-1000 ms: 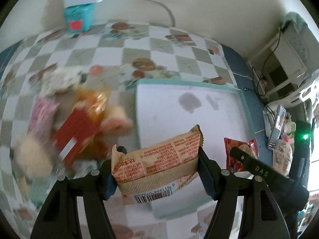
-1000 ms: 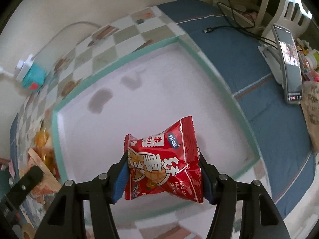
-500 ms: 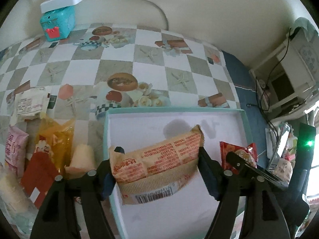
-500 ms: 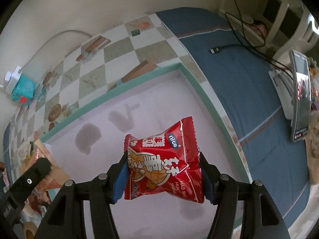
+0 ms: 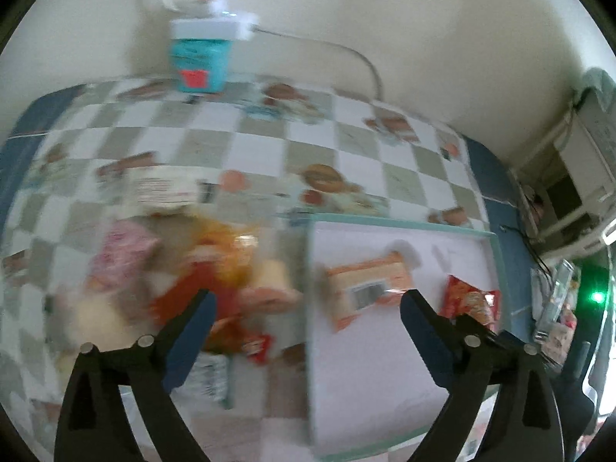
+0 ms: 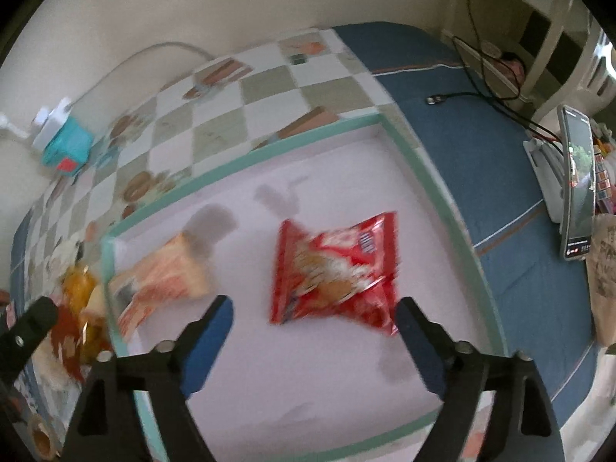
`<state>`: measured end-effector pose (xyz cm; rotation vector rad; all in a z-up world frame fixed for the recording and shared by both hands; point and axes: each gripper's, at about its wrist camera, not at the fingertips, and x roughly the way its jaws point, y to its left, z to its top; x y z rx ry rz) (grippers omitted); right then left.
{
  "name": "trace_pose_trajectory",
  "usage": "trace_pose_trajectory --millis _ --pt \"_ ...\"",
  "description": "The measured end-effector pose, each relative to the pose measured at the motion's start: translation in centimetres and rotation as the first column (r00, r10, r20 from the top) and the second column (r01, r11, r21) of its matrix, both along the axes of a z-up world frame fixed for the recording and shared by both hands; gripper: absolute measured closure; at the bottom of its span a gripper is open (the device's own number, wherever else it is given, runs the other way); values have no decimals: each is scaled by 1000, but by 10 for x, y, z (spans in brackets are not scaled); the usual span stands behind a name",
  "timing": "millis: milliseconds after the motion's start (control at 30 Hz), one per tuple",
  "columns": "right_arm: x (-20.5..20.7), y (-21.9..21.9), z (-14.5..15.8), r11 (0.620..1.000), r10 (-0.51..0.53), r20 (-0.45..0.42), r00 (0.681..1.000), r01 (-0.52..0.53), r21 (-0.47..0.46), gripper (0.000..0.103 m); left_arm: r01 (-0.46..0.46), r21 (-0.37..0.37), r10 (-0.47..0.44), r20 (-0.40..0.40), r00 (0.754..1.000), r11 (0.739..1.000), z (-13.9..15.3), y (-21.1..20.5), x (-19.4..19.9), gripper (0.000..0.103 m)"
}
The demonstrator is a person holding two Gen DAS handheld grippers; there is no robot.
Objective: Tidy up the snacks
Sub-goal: 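Move both tools back toward the snack pile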
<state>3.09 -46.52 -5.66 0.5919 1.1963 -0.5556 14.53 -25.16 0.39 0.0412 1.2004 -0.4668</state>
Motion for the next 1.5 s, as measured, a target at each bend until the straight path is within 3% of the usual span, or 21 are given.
trace_pose_trajectory --millis 67,300,433,600,967,1100,1333,1500 --pt "1 16 4 1000 16 11 1000 -16 2 2 -47 23 46 37 998 999 6 24 -2 6" --pt "4 71 14 999 52 52 997 -52 -1 0 -196 95 188 81 979 976 5 112 -11 4" --pt "6 104 24 998 67 100 993 -67 -5 0 -324 121 314 89 945 938 0 163 -13 4" --pt "6 147 44 998 67 181 981 -62 -29 0 -449 101 439 109 892 888 1 215 -16 4" --pt "25 221 75 983 174 256 951 -153 -99 0 -553 181 502 260 825 813 16 261 -15 4" --pt "39 244 77 973 216 249 944 -188 -131 0 -557 261 481 305 822 788 16 268 -12 4" --pt "60 271 58 969 245 231 942 -230 -88 0 -544 386 438 332 835 745 5 282 -1 4" --pt "70 281 46 967 255 221 941 -250 -50 0 -542 379 461 288 839 750 -1 297 5 4"
